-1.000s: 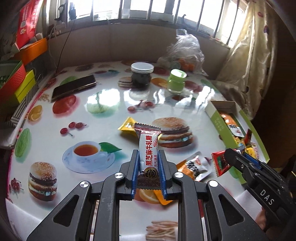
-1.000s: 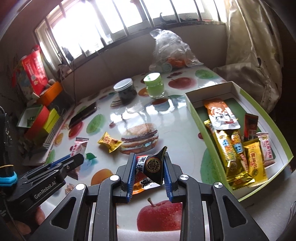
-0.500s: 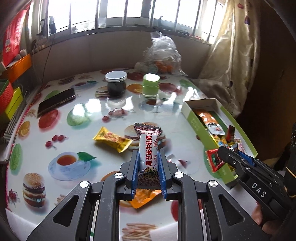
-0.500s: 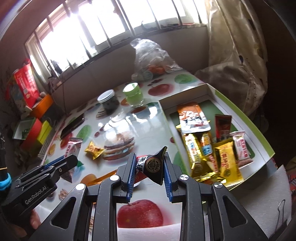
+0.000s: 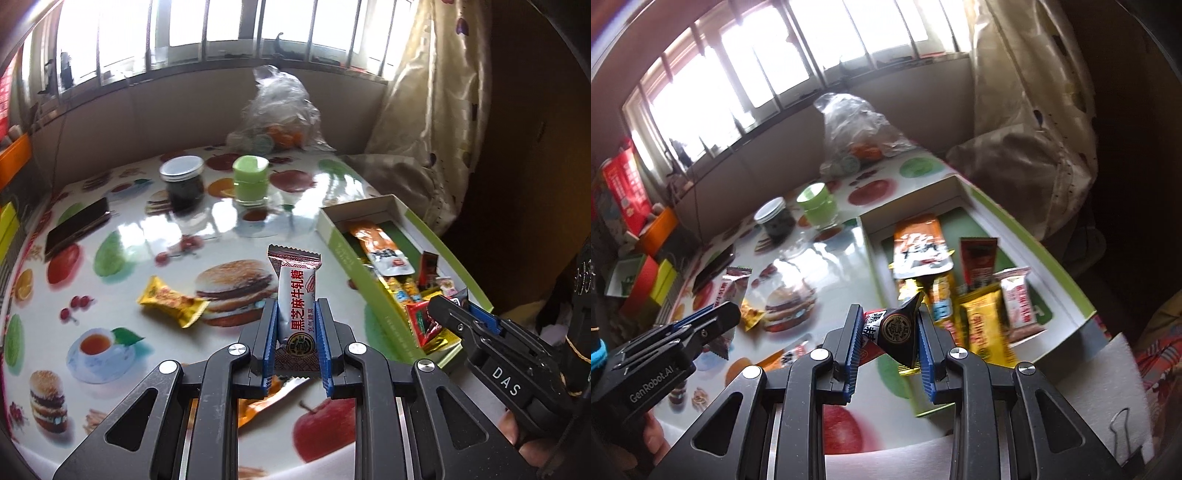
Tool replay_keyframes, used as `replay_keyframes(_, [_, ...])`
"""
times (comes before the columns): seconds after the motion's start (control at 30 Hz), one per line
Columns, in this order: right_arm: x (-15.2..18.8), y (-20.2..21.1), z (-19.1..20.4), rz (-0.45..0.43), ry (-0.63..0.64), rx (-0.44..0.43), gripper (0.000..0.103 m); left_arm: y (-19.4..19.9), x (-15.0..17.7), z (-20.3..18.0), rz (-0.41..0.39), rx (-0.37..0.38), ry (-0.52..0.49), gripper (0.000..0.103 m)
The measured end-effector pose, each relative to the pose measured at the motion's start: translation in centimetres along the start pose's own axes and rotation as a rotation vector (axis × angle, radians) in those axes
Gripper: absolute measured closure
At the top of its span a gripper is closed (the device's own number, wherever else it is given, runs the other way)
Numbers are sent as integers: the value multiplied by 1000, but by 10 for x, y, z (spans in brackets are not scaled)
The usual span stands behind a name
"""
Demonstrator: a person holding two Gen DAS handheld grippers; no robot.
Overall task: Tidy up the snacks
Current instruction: 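Carry the white-and-red candy and black candy with both tools into the green box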
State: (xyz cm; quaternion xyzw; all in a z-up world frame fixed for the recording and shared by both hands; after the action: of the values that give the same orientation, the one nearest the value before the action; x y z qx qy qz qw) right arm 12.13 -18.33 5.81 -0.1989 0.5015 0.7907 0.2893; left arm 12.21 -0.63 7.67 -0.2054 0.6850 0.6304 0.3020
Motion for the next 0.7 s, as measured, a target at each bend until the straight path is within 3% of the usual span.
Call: replay_keyframes(0.7, [-20, -9, -63, -18, -58, 120, 77, -55, -28, -58, 55, 151, -54, 82])
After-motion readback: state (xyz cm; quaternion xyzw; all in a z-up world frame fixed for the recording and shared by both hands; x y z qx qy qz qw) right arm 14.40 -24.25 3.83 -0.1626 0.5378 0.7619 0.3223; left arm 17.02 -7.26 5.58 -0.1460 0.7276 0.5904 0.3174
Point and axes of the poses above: each gripper's, at about its wrist camera, not at the fingertips, and y roughly against the way its jaws point, z to its left, x to its underside, the point moved 2 cm from there along -y, roughly the way its jaws point, and after that the axes turned 8 degrees about -y, right-handed, at the moved point
